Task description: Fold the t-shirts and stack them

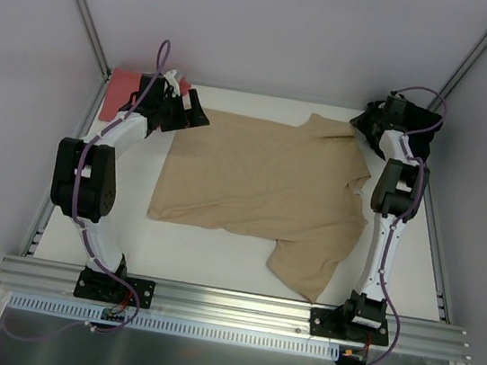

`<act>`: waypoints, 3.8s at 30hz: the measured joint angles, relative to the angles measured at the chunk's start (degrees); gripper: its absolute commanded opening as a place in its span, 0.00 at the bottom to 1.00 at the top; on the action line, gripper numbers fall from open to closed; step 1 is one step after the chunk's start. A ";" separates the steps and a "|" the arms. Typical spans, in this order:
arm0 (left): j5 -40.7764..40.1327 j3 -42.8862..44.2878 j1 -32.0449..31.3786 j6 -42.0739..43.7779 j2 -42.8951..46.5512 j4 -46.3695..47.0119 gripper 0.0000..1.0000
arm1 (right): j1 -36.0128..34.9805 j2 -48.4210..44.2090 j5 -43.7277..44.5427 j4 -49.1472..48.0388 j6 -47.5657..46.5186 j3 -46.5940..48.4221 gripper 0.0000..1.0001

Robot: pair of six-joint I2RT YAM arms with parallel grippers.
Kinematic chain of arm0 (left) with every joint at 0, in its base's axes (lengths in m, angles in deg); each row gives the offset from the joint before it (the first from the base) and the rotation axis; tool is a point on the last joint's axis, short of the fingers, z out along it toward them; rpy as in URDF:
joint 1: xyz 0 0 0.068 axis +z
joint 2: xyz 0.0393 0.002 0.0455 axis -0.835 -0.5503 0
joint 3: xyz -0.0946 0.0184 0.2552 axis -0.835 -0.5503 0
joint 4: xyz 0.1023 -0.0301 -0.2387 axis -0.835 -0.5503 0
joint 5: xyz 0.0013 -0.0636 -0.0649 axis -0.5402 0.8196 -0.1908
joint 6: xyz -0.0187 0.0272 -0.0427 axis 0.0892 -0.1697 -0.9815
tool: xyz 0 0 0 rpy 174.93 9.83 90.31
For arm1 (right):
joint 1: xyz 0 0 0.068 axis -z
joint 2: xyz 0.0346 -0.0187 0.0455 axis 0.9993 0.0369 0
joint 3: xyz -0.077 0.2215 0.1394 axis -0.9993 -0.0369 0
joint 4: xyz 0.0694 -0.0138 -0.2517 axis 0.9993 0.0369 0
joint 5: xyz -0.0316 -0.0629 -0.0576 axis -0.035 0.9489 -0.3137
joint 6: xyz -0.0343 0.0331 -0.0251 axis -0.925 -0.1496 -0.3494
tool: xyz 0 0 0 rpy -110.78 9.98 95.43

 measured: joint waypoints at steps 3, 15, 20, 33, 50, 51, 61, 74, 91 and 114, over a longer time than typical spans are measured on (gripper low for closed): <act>-0.02 -0.09 0.00 0.13 0.00 0.04 0.99 | 0.00 -1.14 0.02 -2.38 -0.48 -3.54 0.00; 0.00 -2.03 -0.02 0.11 0.00 0.68 0.99 | 0.04 -13.05 -1.77 -6.05 -4.13 -14.67 0.00; 0.00 -2.03 -0.02 0.11 0.00 1.27 0.99 | 0.04 -18.43 -4.66 -7.74 -4.83 -17.81 0.00; 0.02 -2.21 -0.02 -0.28 1.01 1.33 0.99 | 0.04 -21.79 -12.37 -5.14 -5.70 -27.96 0.00; -10.95 31.78 0.70 3.78 -25.51 -10.49 0.99 | 0.07 -21.86 -14.45 -3.23 -6.08 -28.04 0.00; -11.10 34.10 0.94 4.15 -27.41 -11.56 0.99 | 0.07 -21.86 -14.58 -3.26 -5.99 -28.04 0.00; -10.95 45.22 3.21 4.46 -34.21 -19.10 0.99 | 0.07 -21.86 -15.32 -3.39 -5.16 -28.04 0.00; -1.22 54.40 4.85 2.08 -40.76 -21.42 0.99 | 0.07 -21.86 -15.32 -3.41 -5.14 -28.20 0.00; 4.09 56.11 5.77 -2.34 -43.98 -23.17 0.80 | 0.07 -21.86 -15.76 -3.43 -4.74 -28.20 0.00; 4.74 46.93 5.77 -4.59 -39.78 -17.86 0.00 | 0.07 -21.84 -17.55 -1.86 -5.18 -26.56 0.01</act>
